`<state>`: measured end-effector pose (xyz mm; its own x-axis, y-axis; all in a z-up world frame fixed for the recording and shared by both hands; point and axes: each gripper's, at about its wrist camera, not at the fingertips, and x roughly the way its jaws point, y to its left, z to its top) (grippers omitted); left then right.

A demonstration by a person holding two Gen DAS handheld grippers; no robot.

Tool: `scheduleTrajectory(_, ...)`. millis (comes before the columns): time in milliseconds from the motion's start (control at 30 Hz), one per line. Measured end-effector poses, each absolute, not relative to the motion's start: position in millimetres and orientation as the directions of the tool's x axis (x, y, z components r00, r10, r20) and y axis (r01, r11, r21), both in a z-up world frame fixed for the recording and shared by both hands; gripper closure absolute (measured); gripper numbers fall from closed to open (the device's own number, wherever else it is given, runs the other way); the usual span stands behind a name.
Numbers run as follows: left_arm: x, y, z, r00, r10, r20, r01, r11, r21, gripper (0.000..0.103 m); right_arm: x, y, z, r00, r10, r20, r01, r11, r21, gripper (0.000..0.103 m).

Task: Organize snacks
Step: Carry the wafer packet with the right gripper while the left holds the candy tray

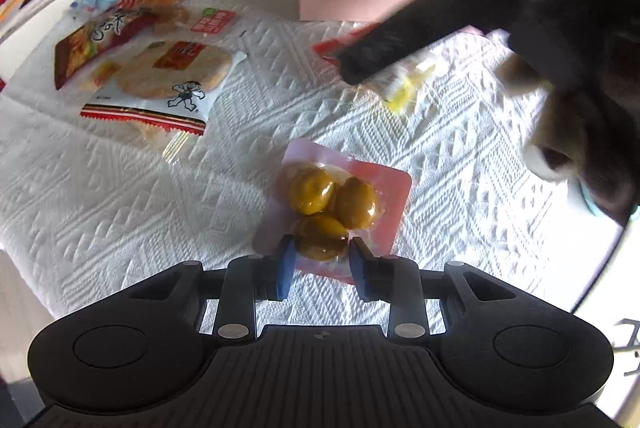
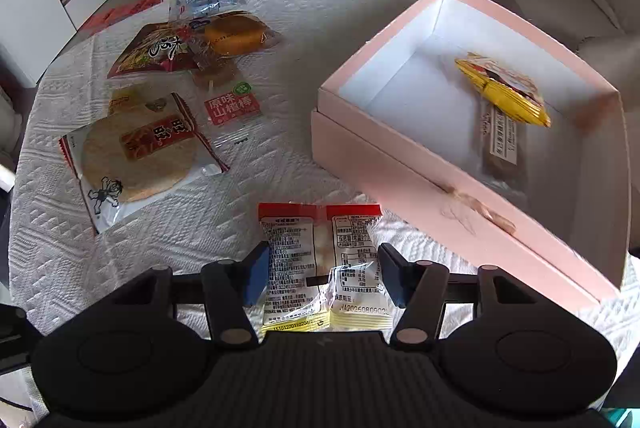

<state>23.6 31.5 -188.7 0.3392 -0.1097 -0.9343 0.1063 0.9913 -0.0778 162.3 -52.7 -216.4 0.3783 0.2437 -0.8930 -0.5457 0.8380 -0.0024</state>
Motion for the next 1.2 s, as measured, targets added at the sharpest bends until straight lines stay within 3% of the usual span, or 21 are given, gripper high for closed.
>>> scheduleTrajectory(233, 34.1, 42.9, -189.4, 0.319, -0.149, -0.936, 0.062, 0.989, -0.136, 0.07, 123.3, -109.9, -202.4, 0.352, 0.217, -0.91, -0.452, 0.891, 0.037, 0.045)
scheduleTrajectory(433, 46.7, 35.1, -190.9, 0.319, -0.114, -0.941, 0.074, 0.993, -0.095, 0.069, 106.1, -140.5, -212.9, 0.307, 0.199, -0.931, -0.393, 0.917, 0.067, 0.045)
scheduleTrajectory(533, 50.5, 28.9, -191.6, 0.3, -0.11, -0.947, 0.083, 0.993, -0.089, 0.059, 98.9, -143.9, -219.1, 0.288, 0.205, -0.935, -0.397, 0.914, 0.078, 0.044)
scheduleTrajectory(567, 50.8, 26.7, -191.4, 0.296, -0.113, -0.948, 0.089, 0.992, -0.09, 0.055, 96.6, -144.0, -219.2, 0.296, 0.205, -0.933, -0.402, 0.913, 0.073, 0.041)
scheduleTrajectory(700, 52.0, 25.6, -191.5, 0.32, -0.113, -0.941, 0.08, 0.993, -0.092, 0.054, 93.7, -143.1, -220.9, 0.293, 0.216, -0.931, -0.4, 0.912, 0.085, 0.028)
scheduleTrajectory(1033, 61.8, 24.1, -197.8, 0.415, -0.044, -0.909, 0.083, 0.996, -0.01, 0.051, 90.1, -138.5, -224.4, 0.348, 0.201, -0.916, -0.421, 0.906, 0.039, 0.024)
scheduleTrajectory(1067, 61.3, 22.0, -198.0, 0.418, -0.039, -0.908, 0.093, 0.996, 0.0, 0.051, 90.7, -139.1, -224.1, 0.35, 0.202, -0.915, -0.419, 0.907, 0.04, 0.027)
scheduleTrajectory(1100, 59.9, 20.2, -197.6, 0.425, -0.043, -0.904, 0.11, 0.994, 0.004, 0.065, 92.5, -138.0, -223.9, 0.356, 0.198, -0.913, -0.418, 0.908, 0.034, 0.038)
scheduleTrajectory(1133, 57.5, 19.1, -195.9, 0.44, -0.057, -0.896, 0.13, 0.991, 0.002, 0.069, 93.3, -137.6, -222.3, 0.368, 0.19, -0.91, -0.418, 0.908, 0.021, 0.046)
scheduleTrajectory(1200, 52.1, 16.8, -193.5, 0.448, -0.059, -0.892, 0.153, 0.988, 0.011, 0.07, 93.8, -138.6, -217.7, 0.373, 0.188, -0.909, -0.42, 0.907, 0.015, 0.046)
